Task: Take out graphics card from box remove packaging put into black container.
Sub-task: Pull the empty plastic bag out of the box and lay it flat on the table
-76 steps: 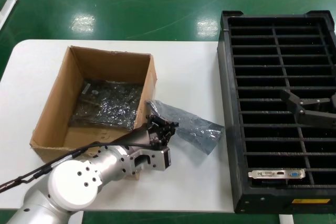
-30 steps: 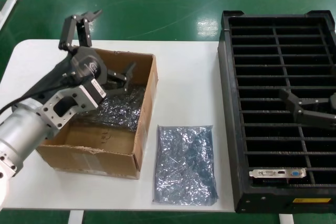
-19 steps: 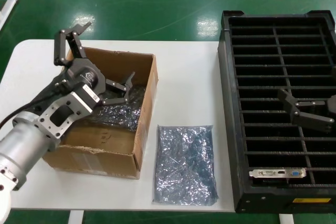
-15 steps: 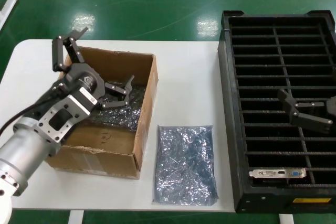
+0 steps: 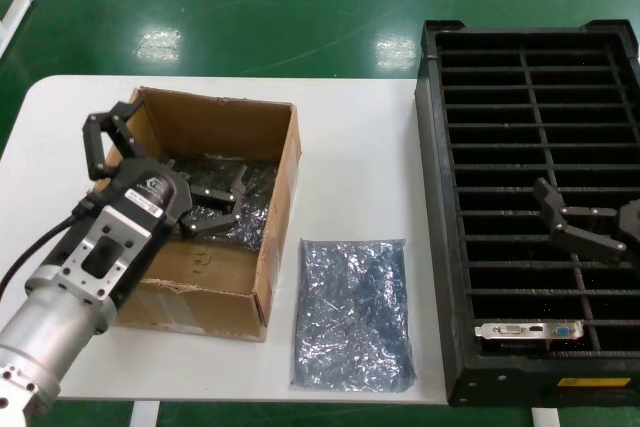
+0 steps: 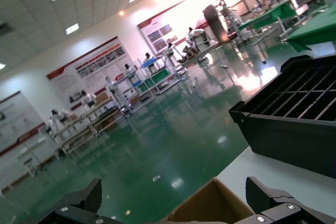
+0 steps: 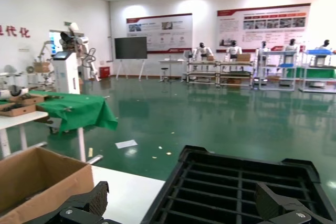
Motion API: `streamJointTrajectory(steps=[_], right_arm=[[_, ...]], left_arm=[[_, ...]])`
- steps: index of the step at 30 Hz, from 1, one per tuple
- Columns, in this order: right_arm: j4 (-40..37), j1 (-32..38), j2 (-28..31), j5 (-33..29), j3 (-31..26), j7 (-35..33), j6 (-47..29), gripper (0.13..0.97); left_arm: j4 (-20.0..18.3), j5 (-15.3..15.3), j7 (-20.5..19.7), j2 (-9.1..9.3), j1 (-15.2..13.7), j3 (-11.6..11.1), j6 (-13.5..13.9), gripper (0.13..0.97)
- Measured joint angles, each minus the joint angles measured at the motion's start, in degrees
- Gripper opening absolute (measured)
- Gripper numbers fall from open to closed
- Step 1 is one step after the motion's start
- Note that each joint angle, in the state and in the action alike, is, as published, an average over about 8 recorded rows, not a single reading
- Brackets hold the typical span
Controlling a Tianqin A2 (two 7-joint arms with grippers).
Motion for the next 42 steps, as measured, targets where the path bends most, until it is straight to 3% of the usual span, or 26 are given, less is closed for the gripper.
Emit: streamJointTrajectory(steps=[35,42], right_arm=[[-4.76,-7.18,-8.62,9.31,-3.67,-20.41,18.82,0.966],[-5.31,-8.01,-9.62,10.39,-4.1,-22.78,21.01,0.966]], left_arm=[[2.32,-15.41,-4.83,5.32,11.47,-2.1,-10.79,0.966],[2.59,-17.2,-5.39,5.93,12.79,-2.34,-12.04,0.966]])
